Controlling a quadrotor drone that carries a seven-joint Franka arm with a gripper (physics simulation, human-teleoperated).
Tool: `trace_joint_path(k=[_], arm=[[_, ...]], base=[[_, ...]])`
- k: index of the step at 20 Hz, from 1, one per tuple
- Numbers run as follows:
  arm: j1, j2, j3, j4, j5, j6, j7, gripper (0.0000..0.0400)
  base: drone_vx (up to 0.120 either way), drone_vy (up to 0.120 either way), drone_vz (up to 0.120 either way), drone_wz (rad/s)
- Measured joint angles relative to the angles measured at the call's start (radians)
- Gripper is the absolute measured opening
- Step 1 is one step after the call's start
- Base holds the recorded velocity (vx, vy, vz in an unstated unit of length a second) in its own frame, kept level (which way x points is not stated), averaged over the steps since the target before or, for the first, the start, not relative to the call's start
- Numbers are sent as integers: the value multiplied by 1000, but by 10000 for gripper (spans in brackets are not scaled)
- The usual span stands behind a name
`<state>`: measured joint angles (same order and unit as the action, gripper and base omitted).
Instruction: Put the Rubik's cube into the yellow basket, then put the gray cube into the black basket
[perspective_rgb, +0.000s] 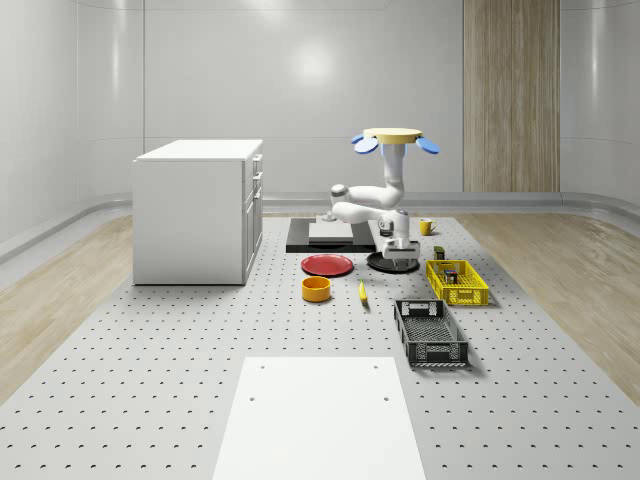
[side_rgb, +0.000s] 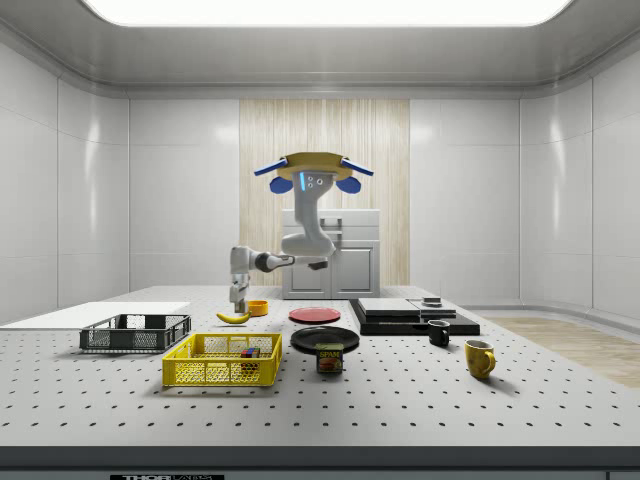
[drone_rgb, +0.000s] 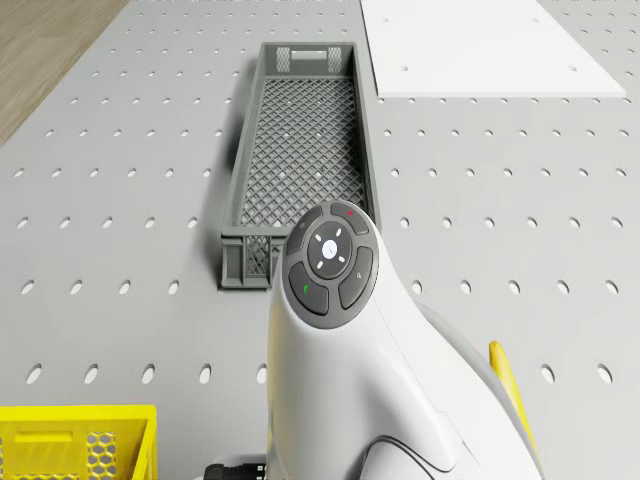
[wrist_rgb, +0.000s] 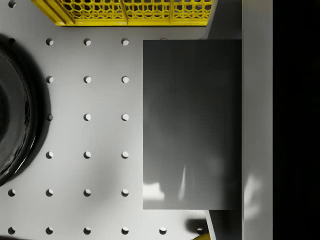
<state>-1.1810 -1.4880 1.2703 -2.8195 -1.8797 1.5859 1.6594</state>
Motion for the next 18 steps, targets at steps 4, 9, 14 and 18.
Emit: trace_joint_path(k=[4, 9, 14, 18], arm=[[-1, -3, 2, 0, 3, 3, 1, 250], [-2, -7, 3, 0, 5, 6, 2, 250], [-3, -11, 4, 0, 7, 10, 3, 250], [-4, -14, 4, 0, 8, 12, 4, 250]], base=[[120, 120, 0, 0], [120, 48, 0, 0], [120, 0, 0, 0], [120, 70, 0, 0]])
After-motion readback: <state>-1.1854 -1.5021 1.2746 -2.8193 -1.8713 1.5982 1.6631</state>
